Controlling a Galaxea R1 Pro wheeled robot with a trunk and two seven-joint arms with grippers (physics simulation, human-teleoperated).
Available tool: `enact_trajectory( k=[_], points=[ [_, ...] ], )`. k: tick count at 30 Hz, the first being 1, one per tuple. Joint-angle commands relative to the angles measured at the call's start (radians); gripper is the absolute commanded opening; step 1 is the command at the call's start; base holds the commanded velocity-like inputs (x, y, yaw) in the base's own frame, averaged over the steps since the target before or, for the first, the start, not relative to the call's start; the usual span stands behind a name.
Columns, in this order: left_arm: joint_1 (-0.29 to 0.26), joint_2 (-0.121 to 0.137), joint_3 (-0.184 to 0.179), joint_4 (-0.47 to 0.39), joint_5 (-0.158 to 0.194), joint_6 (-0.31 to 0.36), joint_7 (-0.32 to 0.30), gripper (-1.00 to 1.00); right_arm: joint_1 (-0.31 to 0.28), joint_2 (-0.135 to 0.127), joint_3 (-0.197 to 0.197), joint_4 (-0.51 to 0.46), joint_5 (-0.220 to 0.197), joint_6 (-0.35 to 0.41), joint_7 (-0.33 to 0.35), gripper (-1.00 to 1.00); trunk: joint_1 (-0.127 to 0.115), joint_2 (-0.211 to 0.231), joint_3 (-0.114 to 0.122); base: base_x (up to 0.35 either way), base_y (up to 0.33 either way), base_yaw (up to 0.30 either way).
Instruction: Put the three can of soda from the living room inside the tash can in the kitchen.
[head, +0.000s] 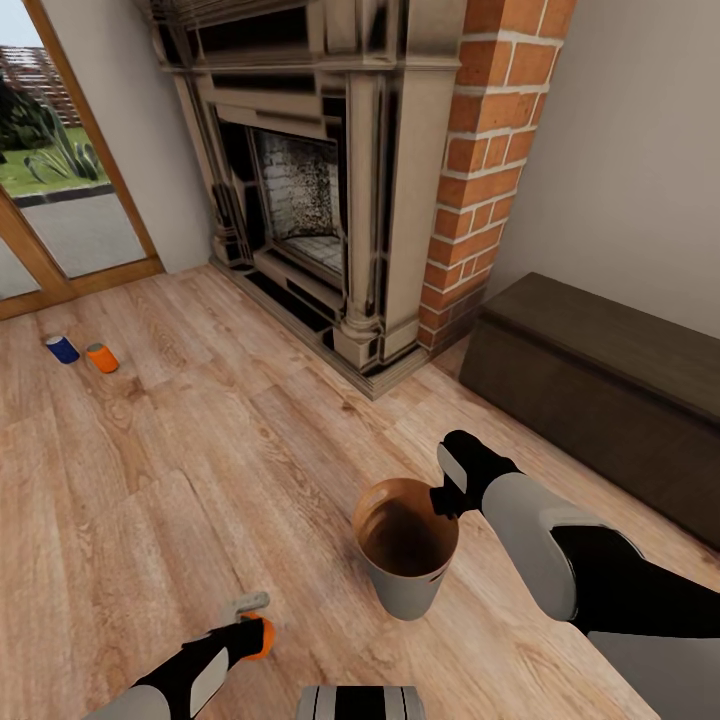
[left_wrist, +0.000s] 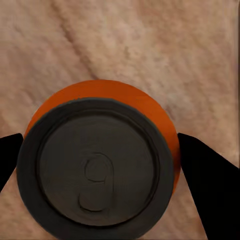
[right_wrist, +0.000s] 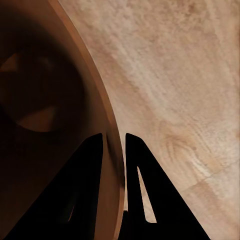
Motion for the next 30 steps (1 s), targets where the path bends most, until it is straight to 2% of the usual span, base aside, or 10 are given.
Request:
enact_trajectory(
  k=[1,20,30],
  points=[
    [0.000,0.000,0.000,0.000,-0.001,-0.002,-0.001,-1.00,0.000,0.000,-0.007,0.000,-0.018,0.000,0.003,-1.00,0.000,0.000,0.000,0.000,0.000,0.000],
    [0.000,0.000,0.002,-0.003,0.002,-0.001,-0.007,-1.00,0.000,-0.001,-0.007,0.000,-0.018,0.000,0.002,-1.00,0.000,0.000,0.000,0.000,0.000,0.000],
    [0.000,0.001,0.002,-0.031,0.004,0.019,-0.008,-1.00,0.000,-0.001,-0.007,0.000,-0.018,0.000,0.002,-1.00,0.000,0.000,0.000,0.000,0.000,0.000]
  ],
)
